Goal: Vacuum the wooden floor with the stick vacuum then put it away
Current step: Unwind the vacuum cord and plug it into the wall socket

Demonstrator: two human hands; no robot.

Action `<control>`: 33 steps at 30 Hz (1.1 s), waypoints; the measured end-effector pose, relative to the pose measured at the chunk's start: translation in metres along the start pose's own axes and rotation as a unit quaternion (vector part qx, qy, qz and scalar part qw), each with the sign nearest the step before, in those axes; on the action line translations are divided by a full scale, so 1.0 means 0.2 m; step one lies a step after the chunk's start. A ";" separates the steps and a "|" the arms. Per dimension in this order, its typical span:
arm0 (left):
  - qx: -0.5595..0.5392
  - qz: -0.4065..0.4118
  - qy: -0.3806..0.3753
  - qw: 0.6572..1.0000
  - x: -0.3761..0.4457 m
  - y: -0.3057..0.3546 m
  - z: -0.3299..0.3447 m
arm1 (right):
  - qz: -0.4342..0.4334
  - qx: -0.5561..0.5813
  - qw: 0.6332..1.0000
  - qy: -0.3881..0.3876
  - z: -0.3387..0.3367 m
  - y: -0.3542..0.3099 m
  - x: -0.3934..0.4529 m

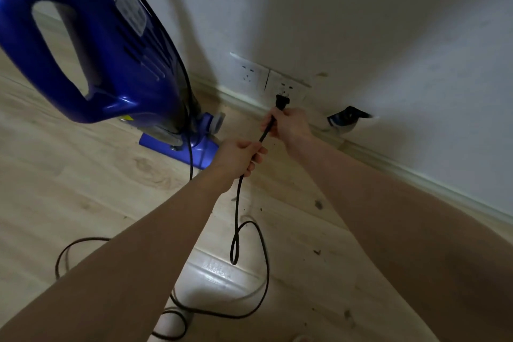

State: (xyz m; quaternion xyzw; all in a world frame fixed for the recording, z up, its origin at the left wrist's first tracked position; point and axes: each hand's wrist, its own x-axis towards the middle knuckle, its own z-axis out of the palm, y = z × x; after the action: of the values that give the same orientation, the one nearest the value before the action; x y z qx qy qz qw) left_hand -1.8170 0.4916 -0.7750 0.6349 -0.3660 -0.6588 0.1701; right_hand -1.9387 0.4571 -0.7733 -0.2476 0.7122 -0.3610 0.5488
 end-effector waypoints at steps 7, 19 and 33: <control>0.039 0.034 -0.007 0.999 0.06 0.00 0.01 | -0.007 0.001 1.000 0.015 0.02 -0.01 0.07; 0.022 0.006 -0.071 0.997 0.03 0.02 0.01 | -0.036 -0.025 0.996 0.077 0.02 0.01 0.10; 0.027 -0.025 -0.054 0.998 -0.03 0.11 -0.10 | 0.043 -0.002 0.996 0.075 0.02 -0.11 0.09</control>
State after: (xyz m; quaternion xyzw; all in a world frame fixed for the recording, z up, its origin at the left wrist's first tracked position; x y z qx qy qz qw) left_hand -1.8025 0.4767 -0.7542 0.6114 -0.3768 -0.6860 0.1163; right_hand -1.9406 0.4289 -0.7667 -0.1900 0.7623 -0.3526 0.5084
